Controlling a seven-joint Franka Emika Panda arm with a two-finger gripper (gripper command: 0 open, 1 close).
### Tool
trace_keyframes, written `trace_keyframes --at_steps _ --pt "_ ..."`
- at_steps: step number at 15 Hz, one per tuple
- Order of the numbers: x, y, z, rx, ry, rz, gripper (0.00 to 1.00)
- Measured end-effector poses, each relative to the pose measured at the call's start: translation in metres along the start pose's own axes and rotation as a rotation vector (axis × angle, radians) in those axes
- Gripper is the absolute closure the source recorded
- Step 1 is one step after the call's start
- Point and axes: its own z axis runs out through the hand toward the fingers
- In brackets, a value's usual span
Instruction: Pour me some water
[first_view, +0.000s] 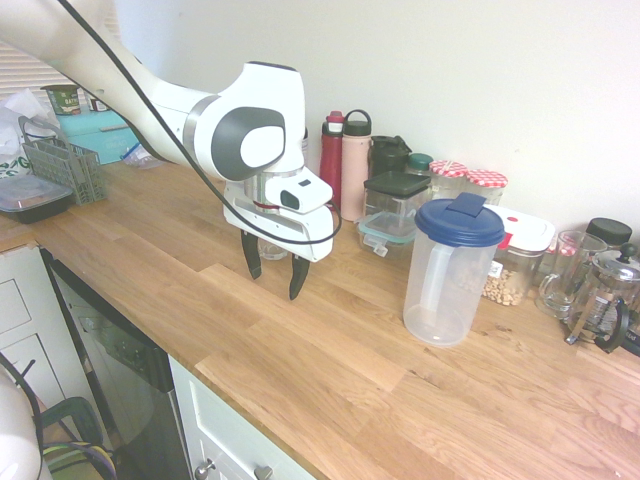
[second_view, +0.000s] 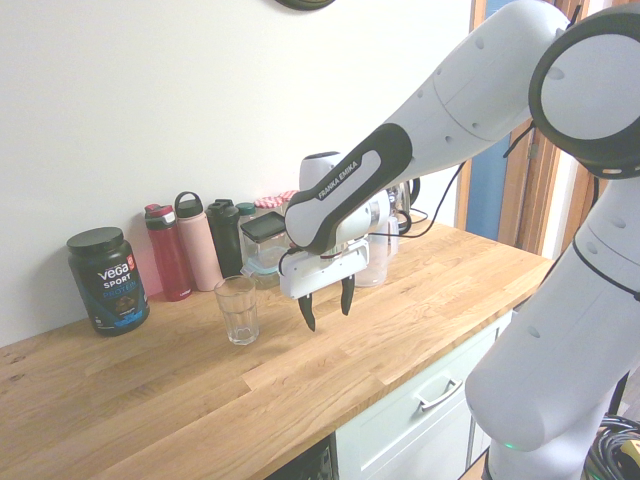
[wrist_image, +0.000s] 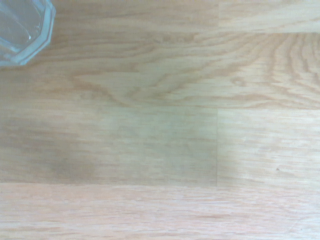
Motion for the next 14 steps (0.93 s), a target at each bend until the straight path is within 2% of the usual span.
trace_keyframes --at_steps 3,6,10,14 --pt "0.003 0.001 -0.007 0.012 0.014 0.002 0.00" --pt "0.008 0.013 -0.064 0.089 0.107 0.012 0.00" --pt "0.017 0.078 -0.157 0.211 0.259 -0.016 0.00" --pt "0.041 0.157 -0.177 0.250 0.311 -0.057 0.00"
